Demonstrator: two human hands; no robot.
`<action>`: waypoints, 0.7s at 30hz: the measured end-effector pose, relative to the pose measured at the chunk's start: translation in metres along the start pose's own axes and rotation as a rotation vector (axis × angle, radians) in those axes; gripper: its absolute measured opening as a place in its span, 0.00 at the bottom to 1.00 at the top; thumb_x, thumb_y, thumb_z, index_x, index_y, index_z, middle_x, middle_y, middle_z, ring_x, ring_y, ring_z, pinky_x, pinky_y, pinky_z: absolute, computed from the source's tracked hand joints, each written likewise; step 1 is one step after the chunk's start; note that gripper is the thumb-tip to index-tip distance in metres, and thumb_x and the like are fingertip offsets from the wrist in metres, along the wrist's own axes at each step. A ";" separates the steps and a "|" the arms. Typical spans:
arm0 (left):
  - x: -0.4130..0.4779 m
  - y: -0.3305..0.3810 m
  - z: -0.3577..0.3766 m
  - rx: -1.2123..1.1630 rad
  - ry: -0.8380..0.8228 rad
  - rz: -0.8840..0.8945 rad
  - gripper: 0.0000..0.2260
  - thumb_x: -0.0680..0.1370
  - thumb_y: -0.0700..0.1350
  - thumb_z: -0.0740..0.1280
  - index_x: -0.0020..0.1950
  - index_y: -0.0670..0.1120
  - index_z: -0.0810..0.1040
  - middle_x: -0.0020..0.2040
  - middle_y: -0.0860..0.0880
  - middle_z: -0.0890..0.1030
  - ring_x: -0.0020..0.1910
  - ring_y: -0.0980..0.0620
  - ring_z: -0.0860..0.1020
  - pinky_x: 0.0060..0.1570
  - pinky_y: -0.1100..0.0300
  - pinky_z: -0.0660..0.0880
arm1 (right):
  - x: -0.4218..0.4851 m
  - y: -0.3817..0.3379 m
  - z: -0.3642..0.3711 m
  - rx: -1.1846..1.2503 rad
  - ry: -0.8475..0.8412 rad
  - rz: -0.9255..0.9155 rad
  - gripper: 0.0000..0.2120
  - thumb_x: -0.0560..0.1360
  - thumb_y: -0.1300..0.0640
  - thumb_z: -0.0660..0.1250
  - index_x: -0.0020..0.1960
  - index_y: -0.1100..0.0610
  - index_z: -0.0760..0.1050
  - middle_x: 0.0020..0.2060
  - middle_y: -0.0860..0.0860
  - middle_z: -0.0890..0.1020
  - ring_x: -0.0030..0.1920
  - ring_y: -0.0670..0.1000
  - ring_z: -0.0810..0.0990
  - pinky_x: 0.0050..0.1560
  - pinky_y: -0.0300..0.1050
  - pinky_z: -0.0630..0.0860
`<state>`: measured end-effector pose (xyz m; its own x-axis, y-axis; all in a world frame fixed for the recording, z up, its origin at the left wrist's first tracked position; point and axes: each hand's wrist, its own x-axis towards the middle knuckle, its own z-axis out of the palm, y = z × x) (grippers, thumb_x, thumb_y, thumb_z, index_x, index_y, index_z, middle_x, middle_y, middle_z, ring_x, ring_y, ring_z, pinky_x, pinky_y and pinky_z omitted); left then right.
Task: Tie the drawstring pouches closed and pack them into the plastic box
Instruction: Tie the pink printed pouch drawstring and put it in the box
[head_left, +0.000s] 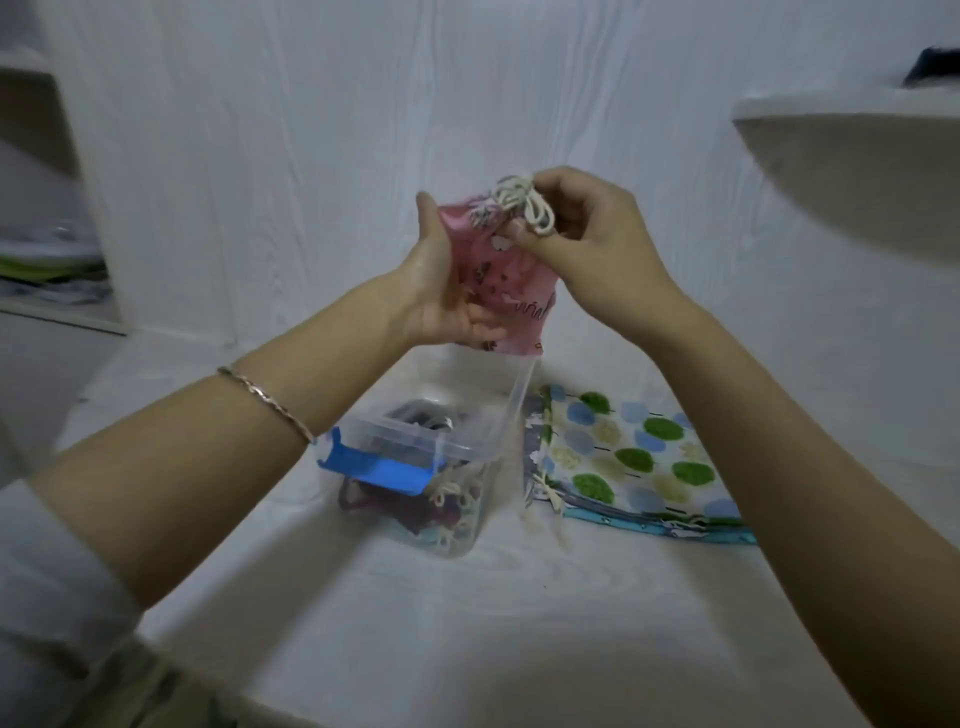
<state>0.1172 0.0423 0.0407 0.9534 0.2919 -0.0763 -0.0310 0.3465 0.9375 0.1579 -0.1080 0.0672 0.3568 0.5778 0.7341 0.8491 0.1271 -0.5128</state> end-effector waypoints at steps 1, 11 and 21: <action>0.006 -0.001 -0.007 -0.017 0.024 -0.022 0.50 0.68 0.77 0.35 0.66 0.43 0.73 0.60 0.36 0.79 0.57 0.36 0.79 0.57 0.41 0.75 | 0.002 0.007 0.005 -0.004 -0.015 0.017 0.10 0.73 0.62 0.70 0.54 0.58 0.78 0.48 0.54 0.83 0.50 0.50 0.82 0.57 0.52 0.78; 0.054 -0.009 -0.024 -0.118 0.089 -0.139 0.44 0.73 0.73 0.39 0.66 0.43 0.75 0.62 0.35 0.77 0.58 0.34 0.76 0.51 0.35 0.71 | 0.004 0.057 0.022 -0.026 -0.103 0.156 0.10 0.74 0.59 0.72 0.55 0.53 0.79 0.48 0.50 0.84 0.50 0.50 0.82 0.56 0.53 0.78; 0.020 -0.010 -0.057 0.661 0.007 -0.418 0.28 0.82 0.58 0.52 0.63 0.35 0.74 0.54 0.35 0.80 0.50 0.38 0.80 0.49 0.48 0.79 | -0.011 0.053 0.035 -0.152 -0.384 0.243 0.05 0.74 0.59 0.71 0.48 0.59 0.78 0.33 0.49 0.84 0.34 0.43 0.80 0.45 0.45 0.77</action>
<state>0.1195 0.0955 0.0108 0.8446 0.2605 -0.4677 0.5175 -0.1733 0.8380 0.1852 -0.0796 0.0168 0.4065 0.8359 0.3689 0.8164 -0.1510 -0.5574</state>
